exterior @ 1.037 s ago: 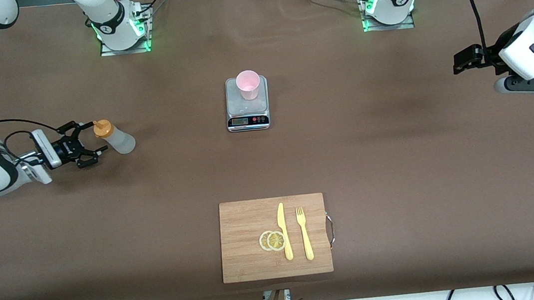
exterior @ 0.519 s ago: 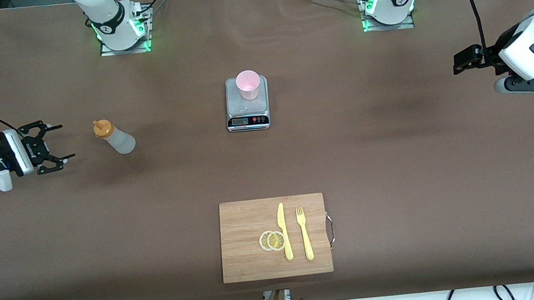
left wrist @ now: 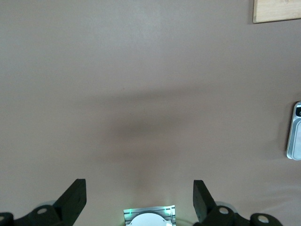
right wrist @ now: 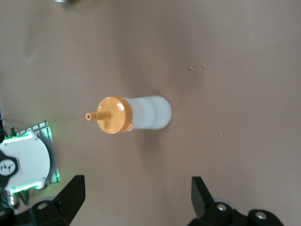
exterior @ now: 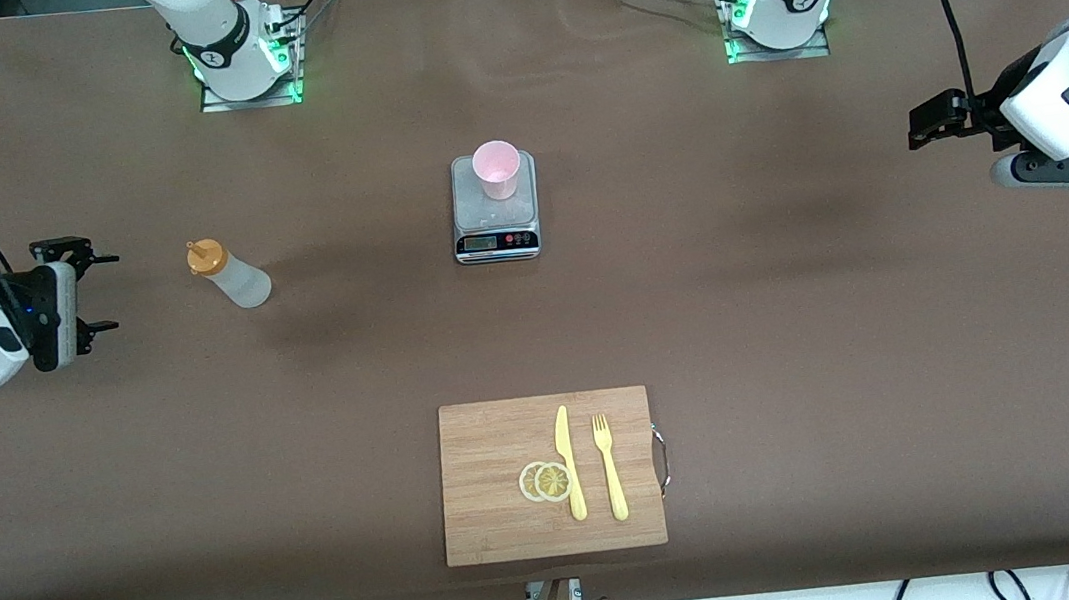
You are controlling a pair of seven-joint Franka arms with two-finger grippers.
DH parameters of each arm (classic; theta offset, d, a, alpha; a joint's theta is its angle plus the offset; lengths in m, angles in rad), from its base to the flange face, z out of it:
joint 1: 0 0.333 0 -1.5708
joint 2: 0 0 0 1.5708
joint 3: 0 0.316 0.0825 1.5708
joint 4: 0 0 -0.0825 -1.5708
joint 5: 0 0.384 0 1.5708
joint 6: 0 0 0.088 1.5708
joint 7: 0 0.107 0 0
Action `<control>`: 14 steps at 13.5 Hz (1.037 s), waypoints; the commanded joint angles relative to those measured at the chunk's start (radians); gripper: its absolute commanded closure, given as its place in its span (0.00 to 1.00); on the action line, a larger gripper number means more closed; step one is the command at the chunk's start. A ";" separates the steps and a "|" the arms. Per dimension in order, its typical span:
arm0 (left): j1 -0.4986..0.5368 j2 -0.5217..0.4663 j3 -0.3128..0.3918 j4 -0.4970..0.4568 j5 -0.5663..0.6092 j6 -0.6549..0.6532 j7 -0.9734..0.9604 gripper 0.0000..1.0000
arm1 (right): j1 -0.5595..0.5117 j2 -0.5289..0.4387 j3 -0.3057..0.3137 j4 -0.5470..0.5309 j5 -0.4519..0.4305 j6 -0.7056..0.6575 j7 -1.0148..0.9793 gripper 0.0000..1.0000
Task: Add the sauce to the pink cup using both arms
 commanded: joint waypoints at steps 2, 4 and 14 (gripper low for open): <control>-0.003 0.019 0.000 0.048 0.005 -0.016 0.016 0.00 | 0.042 -0.096 0.052 -0.043 -0.108 0.022 0.375 0.00; -0.003 0.019 0.000 0.048 0.005 -0.016 0.018 0.00 | 0.053 -0.127 0.055 -0.043 -0.111 0.022 0.609 0.00; 0.004 0.027 0.002 0.056 0.005 -0.016 0.018 0.00 | 0.105 -0.251 0.052 -0.039 -0.122 0.023 1.542 0.00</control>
